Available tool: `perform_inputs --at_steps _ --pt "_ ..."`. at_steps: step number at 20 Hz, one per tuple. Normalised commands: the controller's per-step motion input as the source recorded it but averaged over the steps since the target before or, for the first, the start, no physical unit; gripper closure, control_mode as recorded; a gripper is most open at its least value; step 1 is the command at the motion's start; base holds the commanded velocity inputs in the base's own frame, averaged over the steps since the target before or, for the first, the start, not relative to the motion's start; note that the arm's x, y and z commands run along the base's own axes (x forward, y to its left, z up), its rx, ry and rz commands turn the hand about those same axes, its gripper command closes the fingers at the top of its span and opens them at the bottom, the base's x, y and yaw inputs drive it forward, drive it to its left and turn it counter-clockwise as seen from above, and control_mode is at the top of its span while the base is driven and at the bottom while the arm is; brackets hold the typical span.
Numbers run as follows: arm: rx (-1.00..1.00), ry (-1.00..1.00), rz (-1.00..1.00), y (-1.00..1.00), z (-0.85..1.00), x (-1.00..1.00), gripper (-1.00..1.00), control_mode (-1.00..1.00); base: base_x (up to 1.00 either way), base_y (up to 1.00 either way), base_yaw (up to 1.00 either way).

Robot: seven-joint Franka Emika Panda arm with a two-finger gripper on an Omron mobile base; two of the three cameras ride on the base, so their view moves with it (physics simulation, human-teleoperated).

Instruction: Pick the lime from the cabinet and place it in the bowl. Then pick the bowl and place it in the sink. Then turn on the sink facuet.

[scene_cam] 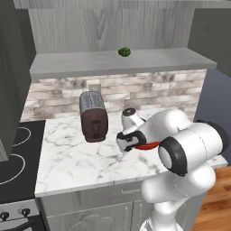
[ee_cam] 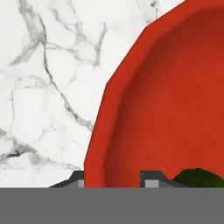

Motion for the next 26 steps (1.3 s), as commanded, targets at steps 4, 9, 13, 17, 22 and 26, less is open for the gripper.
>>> perform_inputs --at_steps 4,9,13,17,22,26 --pt "-0.02 0.00 0.12 -0.08 0.61 -0.25 1.00 -1.00 0.00 0.00 0.00" --pt "-0.04 0.03 0.22 -0.01 0.84 -0.67 1.00 -1.00 0.00 0.00 0.00" --pt "-0.04 0.04 0.30 -0.03 0.98 -0.97 1.00 -1.00 0.00 0.00 0.00" --pt "-0.10 0.01 0.37 -0.07 0.95 -1.00 1.00 -1.00 0.00 0.00 0.00" --pt "-0.03 0.00 0.32 -0.23 1.00 -1.00 1.00 -1.00 0.00 0.00 0.00" --pt "0.00 0.00 0.23 -0.26 0.93 -0.82 1.00 -1.00 0.00 0.00 0.00"
